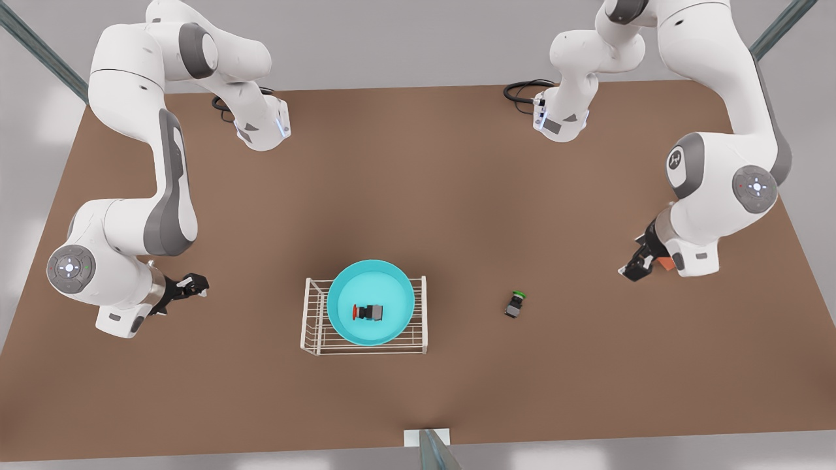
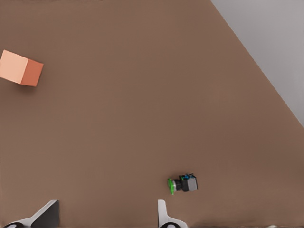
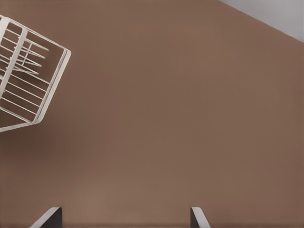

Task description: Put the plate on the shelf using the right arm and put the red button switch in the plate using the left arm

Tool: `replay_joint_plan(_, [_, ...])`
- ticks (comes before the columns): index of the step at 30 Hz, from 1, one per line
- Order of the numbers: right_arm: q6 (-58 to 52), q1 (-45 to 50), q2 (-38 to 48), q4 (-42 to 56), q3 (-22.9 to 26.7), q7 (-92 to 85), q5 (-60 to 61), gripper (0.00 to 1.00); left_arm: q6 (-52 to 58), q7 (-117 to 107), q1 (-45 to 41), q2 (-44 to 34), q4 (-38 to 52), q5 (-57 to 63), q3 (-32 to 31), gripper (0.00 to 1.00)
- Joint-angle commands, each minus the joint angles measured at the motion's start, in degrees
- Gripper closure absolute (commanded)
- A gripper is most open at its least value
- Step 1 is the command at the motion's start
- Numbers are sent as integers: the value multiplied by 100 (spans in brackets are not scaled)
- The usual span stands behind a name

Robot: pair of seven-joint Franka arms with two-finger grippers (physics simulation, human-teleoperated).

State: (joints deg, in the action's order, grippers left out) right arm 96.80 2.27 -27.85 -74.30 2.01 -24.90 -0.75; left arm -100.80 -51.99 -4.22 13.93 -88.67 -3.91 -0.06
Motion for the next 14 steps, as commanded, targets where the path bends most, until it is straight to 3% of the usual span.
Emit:
replay_joint_plan(1, [-3, -7, 7, 3, 1, -24, 5, 0, 95, 5339, -18, 13, 25, -5, -3, 0])
replay_joint_plan(14, [-3, -7, 7, 3, 1, -24, -13, 0, 104, 5330, -70, 48, 25, 13, -20, 0])
